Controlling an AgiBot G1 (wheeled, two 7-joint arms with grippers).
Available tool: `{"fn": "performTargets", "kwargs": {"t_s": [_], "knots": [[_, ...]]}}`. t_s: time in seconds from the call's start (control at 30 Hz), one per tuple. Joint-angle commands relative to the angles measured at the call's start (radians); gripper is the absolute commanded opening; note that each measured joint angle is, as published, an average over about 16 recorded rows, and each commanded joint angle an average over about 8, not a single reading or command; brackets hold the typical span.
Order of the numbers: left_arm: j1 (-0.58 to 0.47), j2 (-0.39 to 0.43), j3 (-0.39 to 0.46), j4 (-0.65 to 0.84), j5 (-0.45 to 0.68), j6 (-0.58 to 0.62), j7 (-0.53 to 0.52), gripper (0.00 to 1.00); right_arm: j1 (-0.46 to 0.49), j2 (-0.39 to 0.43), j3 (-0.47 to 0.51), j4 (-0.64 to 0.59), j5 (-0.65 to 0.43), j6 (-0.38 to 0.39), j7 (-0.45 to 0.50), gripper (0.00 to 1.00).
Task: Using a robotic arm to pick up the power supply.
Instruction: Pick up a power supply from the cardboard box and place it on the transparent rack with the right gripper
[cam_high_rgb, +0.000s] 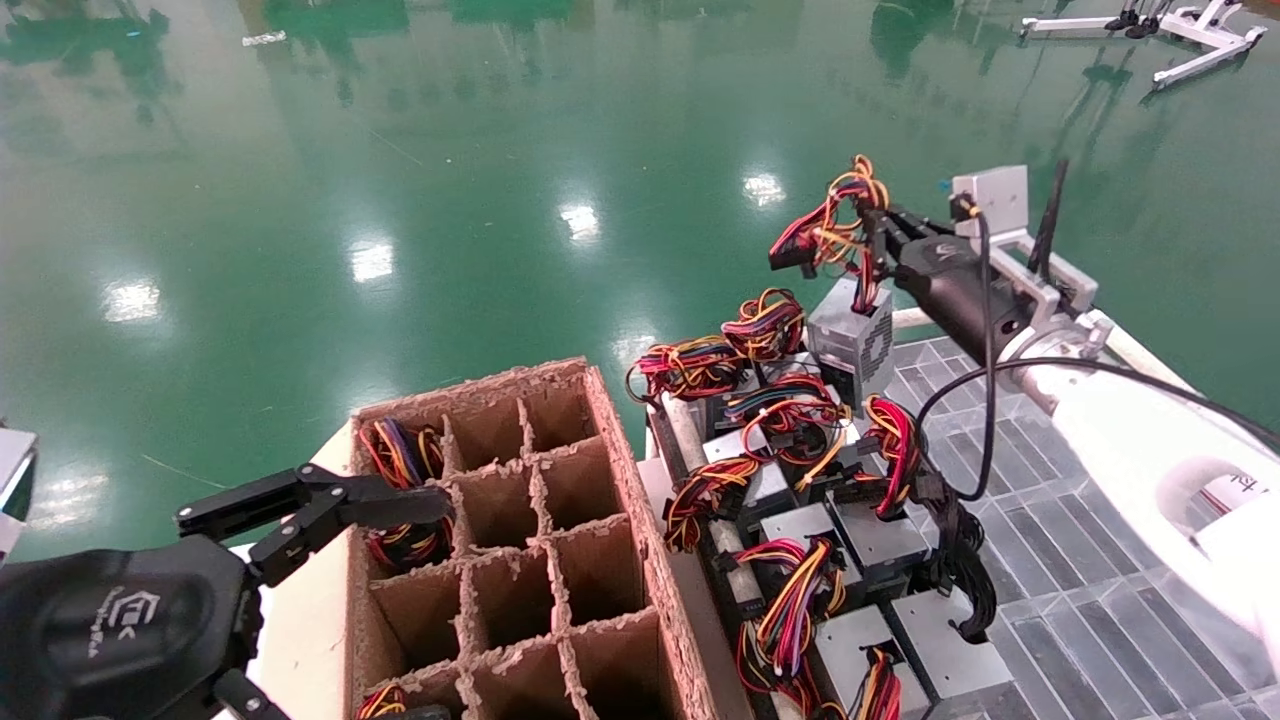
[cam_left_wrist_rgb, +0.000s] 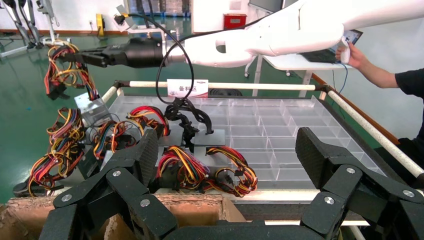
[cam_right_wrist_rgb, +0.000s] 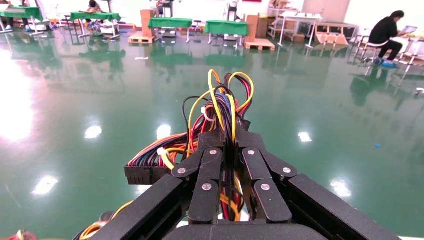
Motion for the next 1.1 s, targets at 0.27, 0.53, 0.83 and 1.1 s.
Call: {"fn": "performTargets", "kwargs": {"t_s": [0.27, 0.53, 0.83, 1.1], "knots": [[0.000, 0.000, 0.000, 0.000, 0.000, 0.000, 0.000, 1.00, -0.034, -0.005, 0.023, -0.010, 0.034, 0.001, -0.008, 0.00], [0.000, 0.000, 0.000, 0.000, 0.000, 0.000, 0.000, 1.00, -0.046, -0.005, 0.054, -0.007, 0.078, -0.001, -0.013, 0.00], [0.000, 0.000, 0.000, 0.000, 0.000, 0.000, 0.000, 1.00, -0.077, -0.009, 0.085, -0.011, 0.123, -0.007, -0.009, 0.00], [0.000, 0.000, 0.000, 0.000, 0.000, 0.000, 0.000, 1.00, -0.107, -0.004, 0.102, -0.016, 0.147, -0.004, -0.004, 0.00]]}}
